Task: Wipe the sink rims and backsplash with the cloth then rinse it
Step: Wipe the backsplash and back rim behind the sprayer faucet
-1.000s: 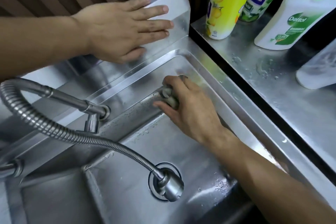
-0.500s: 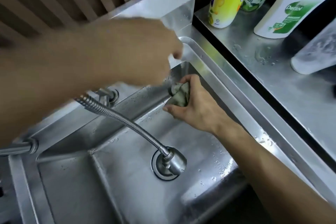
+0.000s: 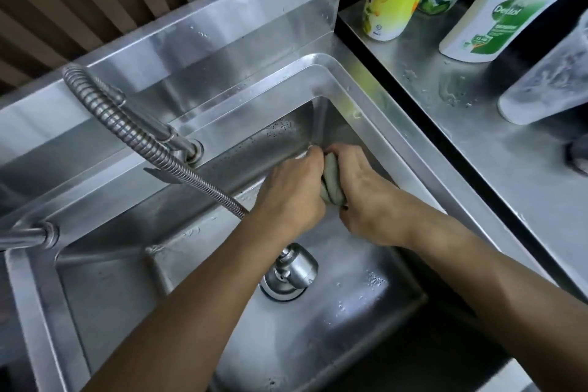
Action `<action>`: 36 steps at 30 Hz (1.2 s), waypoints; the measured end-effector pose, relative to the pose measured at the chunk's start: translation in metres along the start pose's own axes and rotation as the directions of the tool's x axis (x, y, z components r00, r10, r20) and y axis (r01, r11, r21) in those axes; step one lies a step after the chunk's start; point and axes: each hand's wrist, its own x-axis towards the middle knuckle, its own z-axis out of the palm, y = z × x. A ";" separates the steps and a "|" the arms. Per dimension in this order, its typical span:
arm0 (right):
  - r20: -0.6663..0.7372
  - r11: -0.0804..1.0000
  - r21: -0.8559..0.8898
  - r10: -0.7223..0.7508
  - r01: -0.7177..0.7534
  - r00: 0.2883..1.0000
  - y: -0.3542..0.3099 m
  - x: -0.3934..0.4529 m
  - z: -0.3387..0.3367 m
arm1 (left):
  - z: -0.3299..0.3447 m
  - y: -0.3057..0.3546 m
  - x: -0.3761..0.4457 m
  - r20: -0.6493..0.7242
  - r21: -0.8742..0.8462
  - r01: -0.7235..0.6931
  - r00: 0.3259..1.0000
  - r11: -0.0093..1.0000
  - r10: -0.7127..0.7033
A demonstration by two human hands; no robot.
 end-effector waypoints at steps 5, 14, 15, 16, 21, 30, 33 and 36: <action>-0.137 0.913 -0.385 0.089 -0.136 0.986 -0.013 0.013 0.010 | 0.004 0.005 -0.007 -0.129 0.184 0.041 0.991 0.982 -0.018; 0.037 0.704 -0.710 0.079 -0.030 0.996 -0.018 0.029 0.011 | 0.009 -0.014 0.005 -0.034 0.280 0.073 0.997 0.957 -0.066; 0.053 0.684 -0.729 0.108 -0.036 0.993 -0.020 0.030 0.012 | 0.009 -0.014 0.005 -0.027 0.296 0.073 0.997 0.952 -0.068; 0.060 0.665 -0.745 0.134 -0.045 0.989 -0.021 0.031 0.012 | 0.011 -0.014 0.005 -0.029 0.303 0.072 0.997 0.950 -0.067; 0.079 0.695 -0.717 0.164 -0.058 0.983 -0.016 0.034 0.014 | 0.015 -0.013 0.008 -0.027 0.333 0.083 0.997 0.939 -0.078; 0.081 0.787 -0.604 0.219 -0.127 0.972 -0.011 0.032 0.020 | 0.018 -0.006 0.015 0.033 0.464 0.061 0.996 0.883 -0.087; 0.073 0.797 -0.581 0.251 -0.164 0.965 -0.012 0.031 0.019 | 0.016 -0.003 0.017 0.040 0.501 0.037 0.997 0.865 -0.066; 0.071 0.805 -0.571 0.246 -0.163 0.967 -0.014 0.035 0.018 | 0.014 -0.004 0.018 0.029 0.507 0.036 0.998 0.861 -0.059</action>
